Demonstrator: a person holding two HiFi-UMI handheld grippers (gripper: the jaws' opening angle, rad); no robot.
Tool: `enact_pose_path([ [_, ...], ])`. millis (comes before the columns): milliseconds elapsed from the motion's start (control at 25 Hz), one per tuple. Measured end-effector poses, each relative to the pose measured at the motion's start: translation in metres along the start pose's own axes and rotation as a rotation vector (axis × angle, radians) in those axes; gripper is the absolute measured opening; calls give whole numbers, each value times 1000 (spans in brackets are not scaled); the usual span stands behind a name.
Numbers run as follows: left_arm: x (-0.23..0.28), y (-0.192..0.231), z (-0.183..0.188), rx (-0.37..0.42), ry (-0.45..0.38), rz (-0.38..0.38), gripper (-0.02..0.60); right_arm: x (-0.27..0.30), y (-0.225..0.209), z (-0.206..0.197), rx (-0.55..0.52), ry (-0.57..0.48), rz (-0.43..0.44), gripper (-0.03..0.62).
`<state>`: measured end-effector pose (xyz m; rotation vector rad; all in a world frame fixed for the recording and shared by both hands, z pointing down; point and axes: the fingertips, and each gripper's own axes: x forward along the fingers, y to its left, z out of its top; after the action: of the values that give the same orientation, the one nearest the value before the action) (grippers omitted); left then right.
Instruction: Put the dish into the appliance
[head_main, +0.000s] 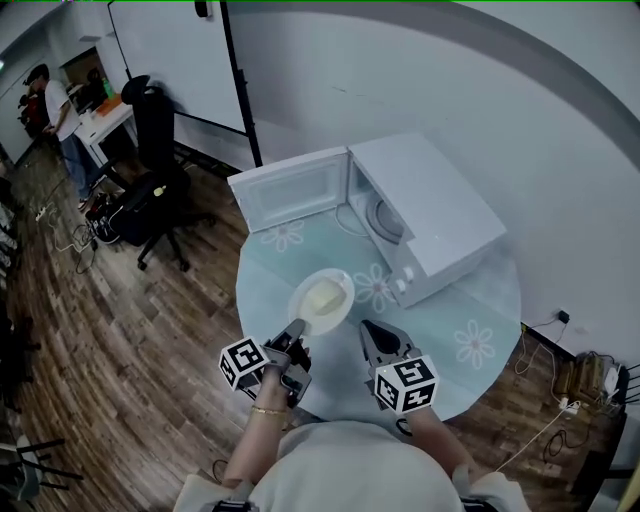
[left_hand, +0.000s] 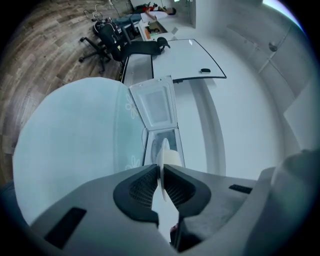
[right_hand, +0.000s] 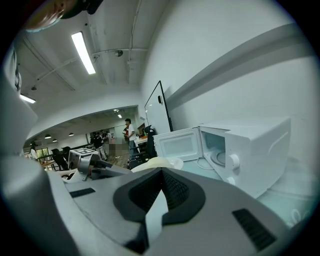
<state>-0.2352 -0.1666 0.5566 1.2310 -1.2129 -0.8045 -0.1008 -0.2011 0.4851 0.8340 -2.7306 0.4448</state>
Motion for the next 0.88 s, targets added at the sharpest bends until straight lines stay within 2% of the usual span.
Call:
enact_pose_path([
  [400, 77, 2, 28, -3, 103, 3, 38, 38, -33, 4, 26, 20, -70, 6],
  [880, 155, 8, 42, -6, 186, 5, 38, 62, -59, -2, 50, 46, -141, 6],
])
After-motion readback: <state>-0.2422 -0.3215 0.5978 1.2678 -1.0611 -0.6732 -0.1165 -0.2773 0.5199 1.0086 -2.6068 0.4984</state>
